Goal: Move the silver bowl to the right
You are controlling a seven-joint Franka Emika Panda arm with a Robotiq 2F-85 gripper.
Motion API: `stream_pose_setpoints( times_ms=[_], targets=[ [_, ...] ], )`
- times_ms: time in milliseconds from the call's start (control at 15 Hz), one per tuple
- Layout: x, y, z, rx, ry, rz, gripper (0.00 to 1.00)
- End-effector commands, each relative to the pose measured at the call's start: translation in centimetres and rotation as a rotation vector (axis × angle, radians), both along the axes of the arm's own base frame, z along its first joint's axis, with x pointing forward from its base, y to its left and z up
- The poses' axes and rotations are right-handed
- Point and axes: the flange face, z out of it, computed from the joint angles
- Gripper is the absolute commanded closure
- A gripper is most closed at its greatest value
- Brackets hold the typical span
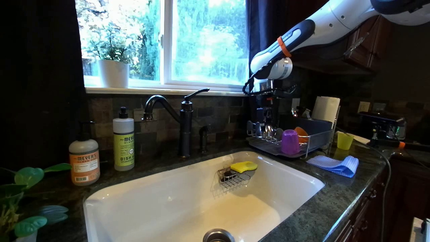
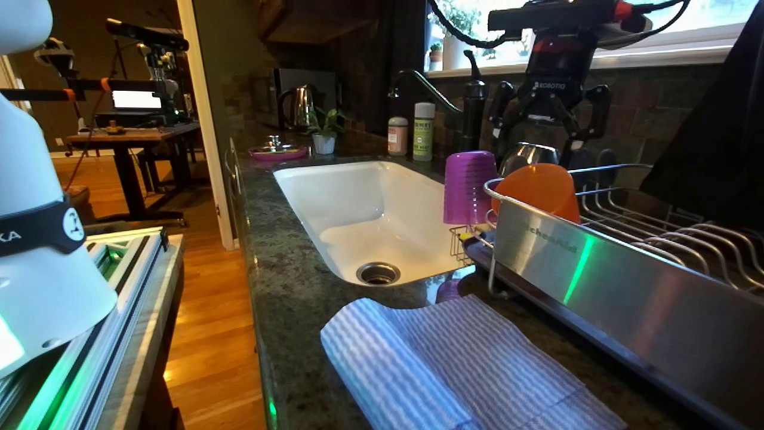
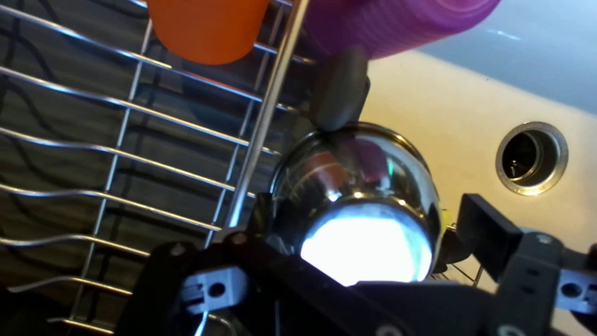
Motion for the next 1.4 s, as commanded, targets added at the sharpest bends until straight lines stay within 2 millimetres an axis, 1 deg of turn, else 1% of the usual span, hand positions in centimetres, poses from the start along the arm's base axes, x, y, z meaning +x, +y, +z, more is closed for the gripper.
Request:
stream_pose_setpoints(
  times_ms=[0,333,600,867,933,1000,1067,1333],
  targets=[
    [0.4,1.0,-0.9,-0.023,0.005,-0.045,0.00],
    [0.5,1.2,-1.1,-0.049,-0.010,-0.076,0.00],
    [0.8,1.8,-1.5,-0.071,-0.036,-0.100,0.00],
    [1.0,1.8,-1.9,-0.075,-0.056,-0.121,0.00],
    [0.9,1.8,-2.0,-0.075,-0.052,-0.124,0.25],
    [0.8,1.8,-2.1,-0.075,-0.047,-0.124,0.26],
    [0.7,1.8,-1.9,-0.075,-0.044,-0.121,0.32],
    [0.2,1.9,-1.0,-0.063,-0.044,-0.119,0.32]
  ],
)
